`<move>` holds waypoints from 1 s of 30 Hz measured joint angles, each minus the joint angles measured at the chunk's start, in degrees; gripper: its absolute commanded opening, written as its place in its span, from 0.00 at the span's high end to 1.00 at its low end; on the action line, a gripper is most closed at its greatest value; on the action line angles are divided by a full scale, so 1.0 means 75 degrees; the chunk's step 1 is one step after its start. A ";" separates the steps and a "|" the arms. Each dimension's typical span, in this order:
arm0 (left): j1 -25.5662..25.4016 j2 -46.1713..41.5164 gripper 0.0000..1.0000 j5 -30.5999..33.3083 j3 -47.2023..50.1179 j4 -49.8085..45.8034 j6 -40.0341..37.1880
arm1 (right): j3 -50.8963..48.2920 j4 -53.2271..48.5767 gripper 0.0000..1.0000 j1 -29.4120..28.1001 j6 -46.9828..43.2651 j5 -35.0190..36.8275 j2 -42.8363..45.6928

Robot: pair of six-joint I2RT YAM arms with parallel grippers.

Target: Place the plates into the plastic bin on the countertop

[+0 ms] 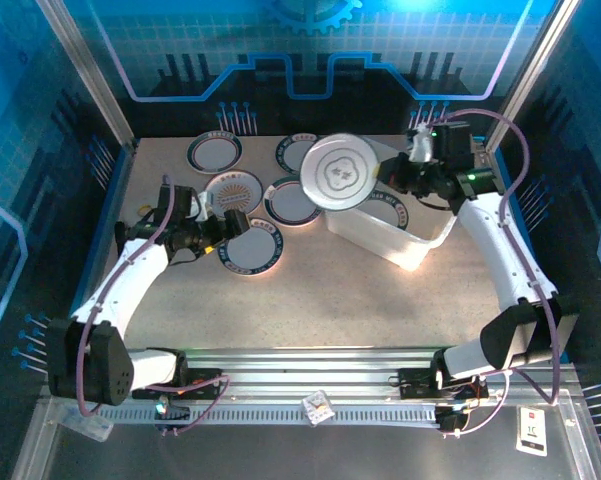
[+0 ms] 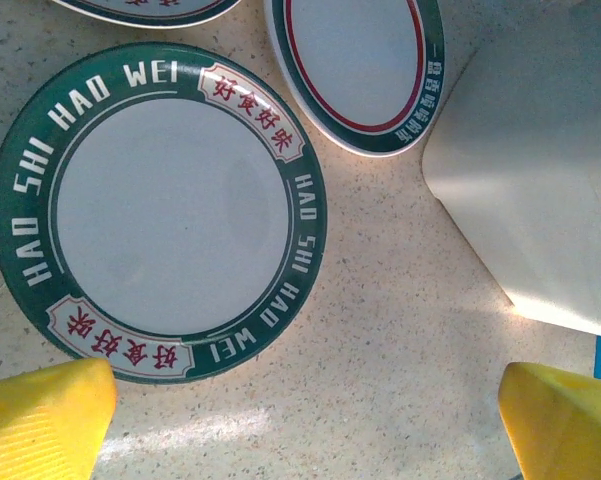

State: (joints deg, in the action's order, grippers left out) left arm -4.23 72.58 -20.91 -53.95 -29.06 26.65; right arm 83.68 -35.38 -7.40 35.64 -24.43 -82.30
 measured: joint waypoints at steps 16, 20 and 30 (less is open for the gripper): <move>-0.0134 0.0848 0.01 -0.0082 -0.0446 0.0184 0.0003 | -0.2745 0.1285 1.00 0.1553 0.1338 0.0373 0.0664; -0.0204 0.0871 0.01 -0.0079 -0.0446 0.0201 0.0003 | -0.3031 0.1693 1.00 0.1612 0.1670 0.0554 0.0705; -0.0280 0.0976 0.01 -0.0052 -0.0446 0.0207 0.0009 | -0.3483 0.2022 1.00 0.1682 0.1979 0.0866 0.0641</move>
State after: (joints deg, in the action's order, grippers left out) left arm -6.33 79.90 -21.30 -57.30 -27.51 26.72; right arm 57.56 -20.21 5.21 50.48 -17.93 -77.49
